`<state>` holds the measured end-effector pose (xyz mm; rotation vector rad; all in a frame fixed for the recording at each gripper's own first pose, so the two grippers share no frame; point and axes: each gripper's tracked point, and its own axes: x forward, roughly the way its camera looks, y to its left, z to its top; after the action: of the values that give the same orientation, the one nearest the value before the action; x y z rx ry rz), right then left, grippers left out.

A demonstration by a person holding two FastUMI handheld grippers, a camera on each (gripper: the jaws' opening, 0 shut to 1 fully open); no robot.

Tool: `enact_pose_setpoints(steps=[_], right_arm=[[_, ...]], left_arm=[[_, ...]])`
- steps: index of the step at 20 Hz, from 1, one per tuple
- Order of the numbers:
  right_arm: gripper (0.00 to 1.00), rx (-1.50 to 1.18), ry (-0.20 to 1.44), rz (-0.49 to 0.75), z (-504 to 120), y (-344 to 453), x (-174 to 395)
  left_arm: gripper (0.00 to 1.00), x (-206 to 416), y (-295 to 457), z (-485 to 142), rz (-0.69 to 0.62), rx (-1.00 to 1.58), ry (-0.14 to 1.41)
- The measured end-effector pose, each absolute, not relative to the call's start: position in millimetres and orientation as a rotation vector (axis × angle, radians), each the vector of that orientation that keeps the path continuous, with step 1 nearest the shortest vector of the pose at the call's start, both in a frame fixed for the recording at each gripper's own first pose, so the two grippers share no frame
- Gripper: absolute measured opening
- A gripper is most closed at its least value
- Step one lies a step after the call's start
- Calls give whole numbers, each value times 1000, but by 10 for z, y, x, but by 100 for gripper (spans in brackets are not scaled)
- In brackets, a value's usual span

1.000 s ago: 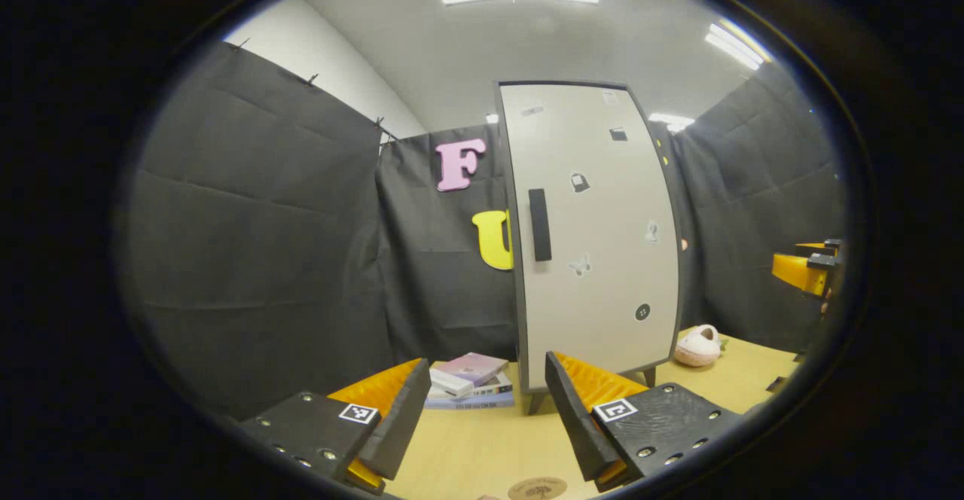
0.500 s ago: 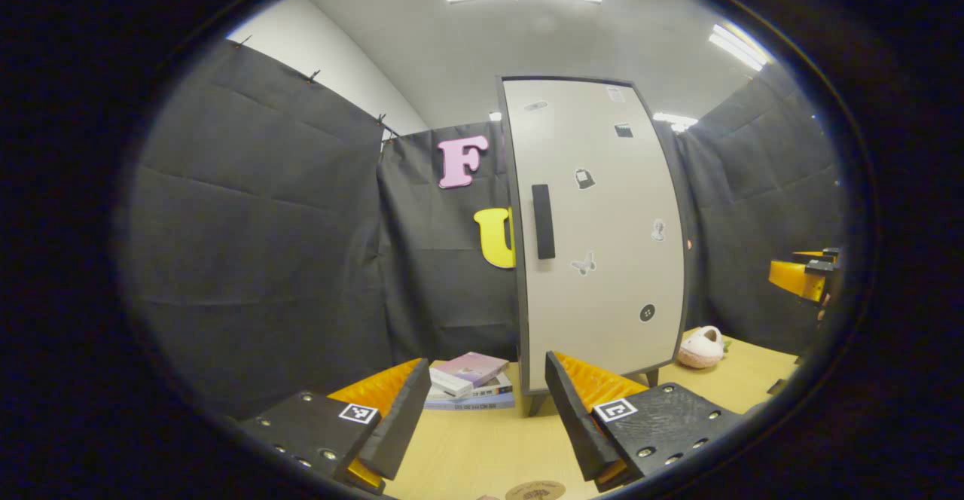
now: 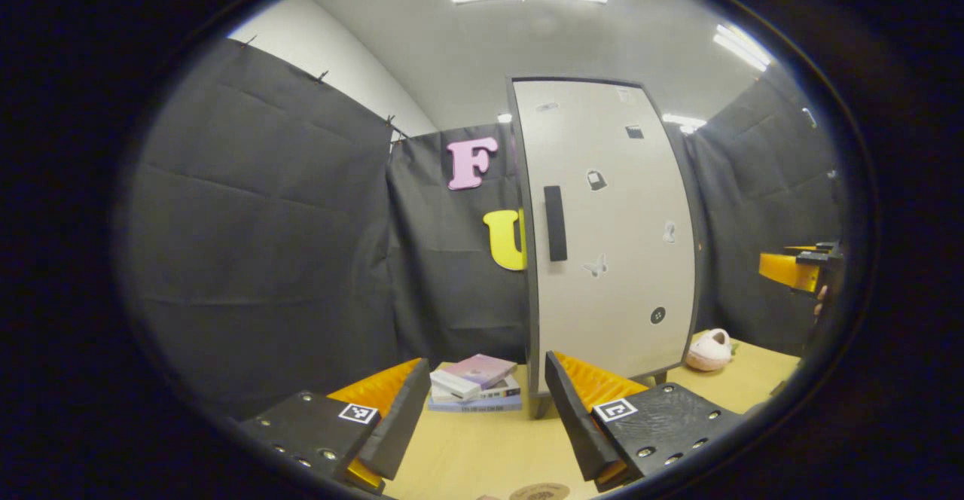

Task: Open the cabinet door with the right hand, grasp the bottle in the cabinet with the left hand and place it on the coaster, then close the cabinet door with the right hand.

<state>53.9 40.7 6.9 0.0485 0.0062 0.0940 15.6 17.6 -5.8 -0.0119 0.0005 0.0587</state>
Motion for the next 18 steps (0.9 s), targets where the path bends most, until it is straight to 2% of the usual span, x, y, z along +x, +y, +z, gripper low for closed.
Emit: enact_pose_setpoints(steps=[18], right_arm=[[95,73,-65,334,720,2051,1432]], left_arm=[[88,-652,1450,-205,326,46,31]])
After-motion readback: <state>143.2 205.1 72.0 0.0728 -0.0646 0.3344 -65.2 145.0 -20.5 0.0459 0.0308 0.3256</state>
